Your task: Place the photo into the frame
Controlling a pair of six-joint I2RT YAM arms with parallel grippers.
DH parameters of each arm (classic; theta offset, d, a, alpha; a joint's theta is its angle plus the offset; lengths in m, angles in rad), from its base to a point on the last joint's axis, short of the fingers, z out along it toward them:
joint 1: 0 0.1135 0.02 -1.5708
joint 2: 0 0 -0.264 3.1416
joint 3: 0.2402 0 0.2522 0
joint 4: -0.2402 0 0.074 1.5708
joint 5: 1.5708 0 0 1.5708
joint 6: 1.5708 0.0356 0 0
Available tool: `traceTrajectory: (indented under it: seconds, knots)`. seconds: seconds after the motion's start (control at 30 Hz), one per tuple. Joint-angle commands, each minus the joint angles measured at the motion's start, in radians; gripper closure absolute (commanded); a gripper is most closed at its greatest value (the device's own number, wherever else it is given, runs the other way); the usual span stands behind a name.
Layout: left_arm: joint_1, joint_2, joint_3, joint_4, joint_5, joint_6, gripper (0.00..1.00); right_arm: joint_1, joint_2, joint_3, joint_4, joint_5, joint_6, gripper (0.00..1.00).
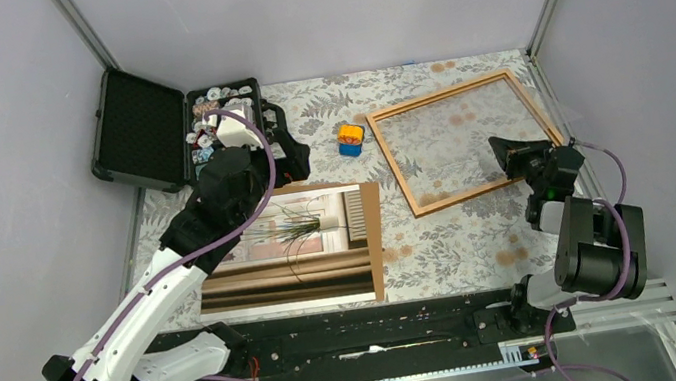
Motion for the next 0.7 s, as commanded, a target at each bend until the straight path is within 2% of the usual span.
traceTrajectory:
  seconds: [0.0,0.67]
  knots:
    - [0.006,-0.018,0.003,0.04,0.005,-0.006,0.01,0.003,-0.003,0.052,0.017,0.033,-0.033,1.0]
    - [0.007,-0.01,0.009,0.039,0.048,-0.011,0.01,0.003,0.022,0.135,-0.009,0.049,-0.039,1.0]
